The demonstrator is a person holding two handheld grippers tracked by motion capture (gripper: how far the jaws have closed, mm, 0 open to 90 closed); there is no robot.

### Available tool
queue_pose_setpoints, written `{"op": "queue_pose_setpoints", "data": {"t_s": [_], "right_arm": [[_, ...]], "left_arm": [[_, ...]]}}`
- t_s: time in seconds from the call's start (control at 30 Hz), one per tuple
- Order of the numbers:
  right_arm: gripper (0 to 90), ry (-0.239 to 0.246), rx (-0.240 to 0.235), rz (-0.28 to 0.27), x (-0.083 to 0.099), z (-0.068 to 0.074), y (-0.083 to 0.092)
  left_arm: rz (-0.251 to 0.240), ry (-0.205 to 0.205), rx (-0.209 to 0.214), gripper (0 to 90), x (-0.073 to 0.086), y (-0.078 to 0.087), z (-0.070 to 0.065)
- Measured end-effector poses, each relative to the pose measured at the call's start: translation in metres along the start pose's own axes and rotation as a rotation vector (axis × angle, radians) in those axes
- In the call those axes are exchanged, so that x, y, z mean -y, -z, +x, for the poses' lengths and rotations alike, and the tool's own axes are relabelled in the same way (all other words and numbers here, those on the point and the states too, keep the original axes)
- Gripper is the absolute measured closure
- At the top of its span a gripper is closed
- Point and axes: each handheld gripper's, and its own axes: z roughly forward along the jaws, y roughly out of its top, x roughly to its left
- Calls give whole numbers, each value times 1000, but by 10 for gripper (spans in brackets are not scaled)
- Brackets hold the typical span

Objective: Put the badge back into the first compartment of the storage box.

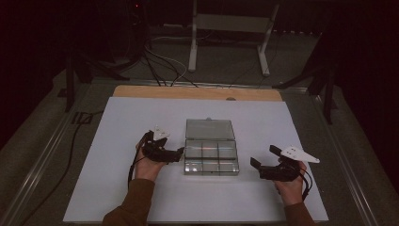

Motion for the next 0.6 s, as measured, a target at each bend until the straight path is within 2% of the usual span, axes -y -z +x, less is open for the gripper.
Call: {"op": "queue_pose_setpoints", "data": {"t_s": [0.17, 0.27, 0.6], "right_arm": [[0, 0, 1, 1, 1, -1, 0], [0, -2, 1, 5, 1, -1, 0], [0, -3, 9, 7, 1, -2, -1]], "left_arm": [[16, 15, 5, 101, 6, -4, 1], [31, 44, 15, 129, 10, -6, 3], [66, 54, 6, 231, 19, -15, 1]]}}
